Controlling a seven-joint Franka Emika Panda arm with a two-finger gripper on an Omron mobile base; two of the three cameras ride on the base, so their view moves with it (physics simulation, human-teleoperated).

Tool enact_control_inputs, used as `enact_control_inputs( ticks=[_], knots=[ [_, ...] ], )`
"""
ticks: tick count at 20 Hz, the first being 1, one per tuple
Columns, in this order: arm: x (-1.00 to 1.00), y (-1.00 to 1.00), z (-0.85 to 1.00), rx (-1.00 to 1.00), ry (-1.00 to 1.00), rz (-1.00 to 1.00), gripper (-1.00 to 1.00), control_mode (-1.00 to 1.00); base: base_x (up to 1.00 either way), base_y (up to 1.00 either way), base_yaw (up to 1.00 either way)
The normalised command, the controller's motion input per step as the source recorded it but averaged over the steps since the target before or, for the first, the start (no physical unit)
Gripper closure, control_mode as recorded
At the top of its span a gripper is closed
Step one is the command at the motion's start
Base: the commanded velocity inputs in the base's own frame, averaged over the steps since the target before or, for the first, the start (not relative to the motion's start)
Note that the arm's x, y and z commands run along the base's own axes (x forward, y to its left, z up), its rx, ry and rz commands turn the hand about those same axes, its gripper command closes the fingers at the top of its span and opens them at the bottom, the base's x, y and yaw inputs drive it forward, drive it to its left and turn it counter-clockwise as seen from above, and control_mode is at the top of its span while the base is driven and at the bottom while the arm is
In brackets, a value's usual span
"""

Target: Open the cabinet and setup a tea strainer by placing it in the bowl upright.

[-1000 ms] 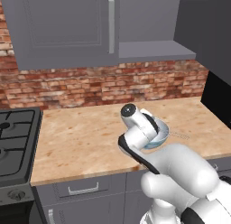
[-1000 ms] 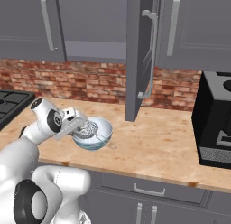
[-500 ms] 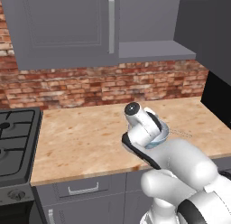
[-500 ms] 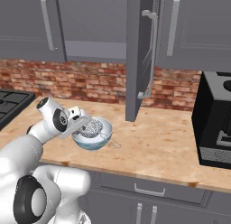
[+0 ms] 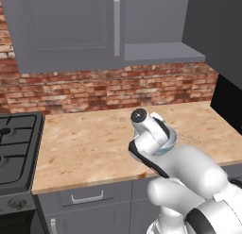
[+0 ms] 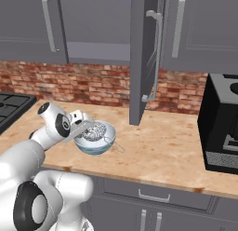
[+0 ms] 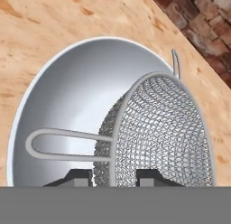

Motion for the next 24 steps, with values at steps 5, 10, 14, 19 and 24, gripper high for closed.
enact_control_inputs(
  ticks=[5, 10, 14, 19, 24],
  knots=[
    [0.00, 0.07, 0.00, 0.00, 0.00, 0.00, 1.00, -1.00, 0.00, 0.00, 0.00],
    [0.01, 0.11, 0.00, 0.00, 0.00, 0.00, 1.00, -1.00, 0.00, 0.00, 0.00],
    [0.03, 0.06, 0.00, 0.00, 0.00, 0.00, -1.00, -1.00, 0.00, 0.00, 0.00],
    [0.07, 0.08, -0.01, 0.00, 0.00, 0.00, -1.00, -1.00, 0.00, 0.00, 0.00],
    [0.04, 0.01, 0.00, 0.00, 0.00, 0.00, -1.00, -1.00, 0.00, 0.00, 0.00]
  ],
)
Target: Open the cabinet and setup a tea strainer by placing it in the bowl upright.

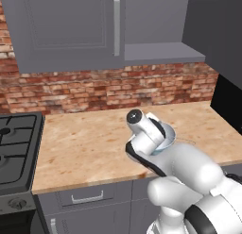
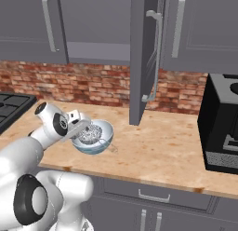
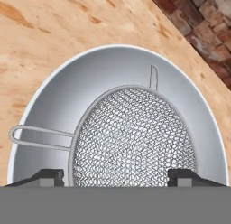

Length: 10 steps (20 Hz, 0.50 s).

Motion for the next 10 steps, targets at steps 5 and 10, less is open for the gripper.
enact_control_inputs(
  ticks=[5, 10],
  knots=[
    [0.02, 0.00, 0.00, 0.00, 0.00, 0.00, -1.00, -1.00, 0.00, 0.00, 0.00],
    [0.00, 0.00, 0.00, 0.00, 0.00, 0.00, -1.00, -1.00, 0.00, 0.00, 0.00]
  ],
)
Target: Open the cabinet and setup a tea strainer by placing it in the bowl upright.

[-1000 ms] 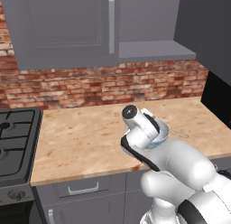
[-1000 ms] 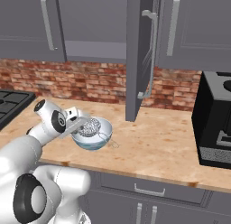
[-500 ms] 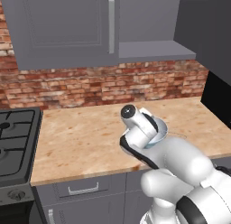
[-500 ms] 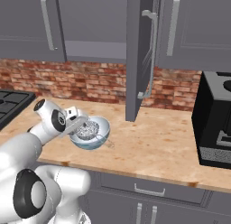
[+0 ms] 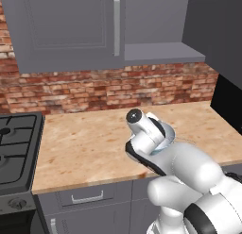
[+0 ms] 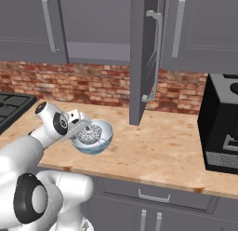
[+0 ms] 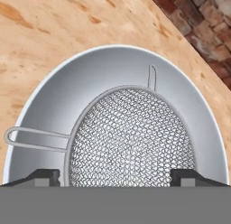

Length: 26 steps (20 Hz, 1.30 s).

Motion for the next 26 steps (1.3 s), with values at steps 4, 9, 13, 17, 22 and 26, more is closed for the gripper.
enact_control_inputs(
  ticks=[4, 9, 13, 17, 22, 26],
  knots=[
    [0.00, 0.00, 0.07, 0.00, 0.00, 0.00, -1.00, -1.00, 0.00, 0.00, 0.00],
    [-0.01, 0.00, 0.25, 0.01, 0.00, 0.00, -1.00, -1.00, 0.00, 0.00, 0.00],
    [-0.02, 0.00, 0.33, 0.03, 0.02, 0.00, -1.00, -1.00, 0.00, 0.00, 0.00],
    [-0.06, 0.00, 0.35, 0.07, 0.08, -0.02, -1.00, -1.00, 0.00, 0.00, 0.00],
    [-0.33, 0.00, 0.27, 0.19, 0.08, -0.12, -1.00, -1.00, 0.00, 0.00, 0.00],
    [-0.64, -0.19, 0.06, 0.35, 0.07, -0.26, -1.00, -1.00, 0.00, 0.00, 0.00]
  ],
)
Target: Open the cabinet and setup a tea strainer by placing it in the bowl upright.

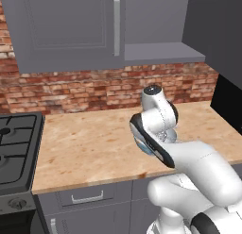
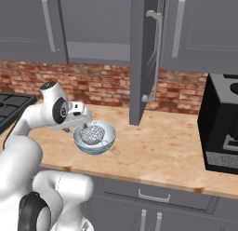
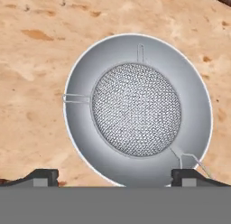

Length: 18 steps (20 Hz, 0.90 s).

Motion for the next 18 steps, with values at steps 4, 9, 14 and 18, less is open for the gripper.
enact_control_inputs(
  ticks=[4, 9, 14, 18],
  knots=[
    [-0.49, -0.08, 0.28, 0.30, 0.00, -0.23, -1.00, -1.00, 0.00, 0.00, 0.00],
    [-0.26, -0.19, 0.63, 0.21, 0.00, -0.20, -1.00, -1.00, 0.00, 0.00, 0.00],
    [-0.11, -0.02, 0.64, 0.02, 0.07, -0.15, -1.00, -1.00, 0.00, 0.00, 0.00],
    [0.00, -0.09, 0.54, 0.00, 0.16, -0.12, -1.00, -1.00, 0.00, 0.00, 0.00]
  ],
)
